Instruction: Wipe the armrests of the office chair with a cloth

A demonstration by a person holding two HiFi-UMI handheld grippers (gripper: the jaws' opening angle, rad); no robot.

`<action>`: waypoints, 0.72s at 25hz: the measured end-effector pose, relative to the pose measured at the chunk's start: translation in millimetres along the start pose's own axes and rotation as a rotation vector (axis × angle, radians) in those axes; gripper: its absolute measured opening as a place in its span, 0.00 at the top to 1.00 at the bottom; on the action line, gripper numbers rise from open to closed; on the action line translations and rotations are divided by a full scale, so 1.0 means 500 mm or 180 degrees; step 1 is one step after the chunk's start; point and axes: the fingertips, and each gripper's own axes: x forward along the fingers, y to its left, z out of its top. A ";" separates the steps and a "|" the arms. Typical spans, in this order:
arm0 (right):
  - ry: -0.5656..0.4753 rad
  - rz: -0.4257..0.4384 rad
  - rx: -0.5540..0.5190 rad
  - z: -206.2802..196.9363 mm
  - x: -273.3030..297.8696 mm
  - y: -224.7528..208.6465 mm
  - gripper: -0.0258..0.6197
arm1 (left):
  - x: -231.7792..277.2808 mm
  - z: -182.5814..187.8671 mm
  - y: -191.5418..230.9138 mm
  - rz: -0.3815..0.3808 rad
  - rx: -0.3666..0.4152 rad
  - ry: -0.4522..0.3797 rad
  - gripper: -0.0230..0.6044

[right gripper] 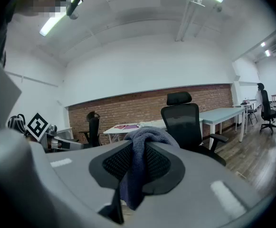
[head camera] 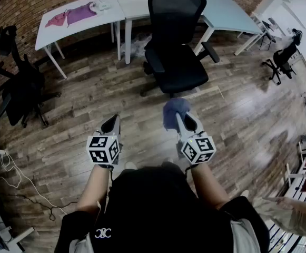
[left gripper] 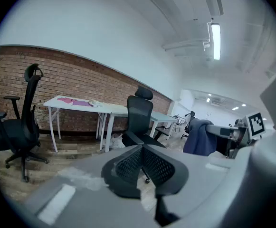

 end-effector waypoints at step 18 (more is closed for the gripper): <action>0.0214 0.0002 -0.0097 -0.039 0.037 0.014 0.85 | 0.002 0.000 0.028 0.0132 0.0239 0.0072 0.95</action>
